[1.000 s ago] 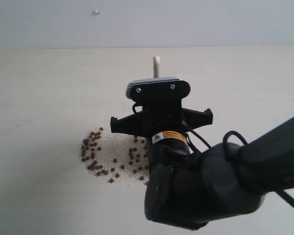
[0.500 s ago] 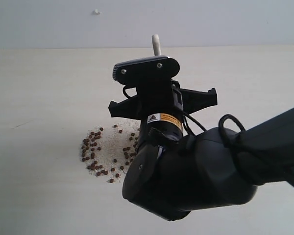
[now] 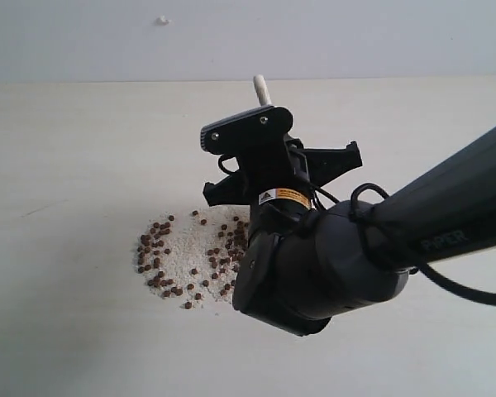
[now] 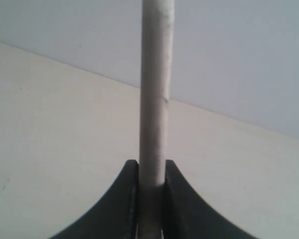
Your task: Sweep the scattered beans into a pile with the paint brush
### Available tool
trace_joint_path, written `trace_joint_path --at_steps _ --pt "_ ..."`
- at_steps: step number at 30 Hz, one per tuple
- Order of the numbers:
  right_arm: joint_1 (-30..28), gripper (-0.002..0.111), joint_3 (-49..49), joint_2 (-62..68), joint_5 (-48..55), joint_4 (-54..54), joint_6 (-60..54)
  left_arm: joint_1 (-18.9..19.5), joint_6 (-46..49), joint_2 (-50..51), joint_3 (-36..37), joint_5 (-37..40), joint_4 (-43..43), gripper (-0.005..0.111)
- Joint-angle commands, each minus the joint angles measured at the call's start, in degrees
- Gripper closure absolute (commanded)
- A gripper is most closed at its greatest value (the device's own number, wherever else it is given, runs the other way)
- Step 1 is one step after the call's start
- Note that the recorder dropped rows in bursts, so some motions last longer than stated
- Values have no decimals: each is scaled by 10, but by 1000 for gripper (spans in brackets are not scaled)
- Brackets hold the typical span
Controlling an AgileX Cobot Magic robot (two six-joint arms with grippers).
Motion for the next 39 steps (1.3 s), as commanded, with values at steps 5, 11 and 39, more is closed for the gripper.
trace_joint_path --at_steps 5,11,39 --pt "-3 108 -3 2 34 -120 80 -2 2 -2 2 -1 0 107" --pt "-2 108 -4 -3 81 -194 90 -2 2 -2 2 -1 0 107" --pt "161 108 -9 -24 16 278 -46 -2 2 -2 2 0 0 107"
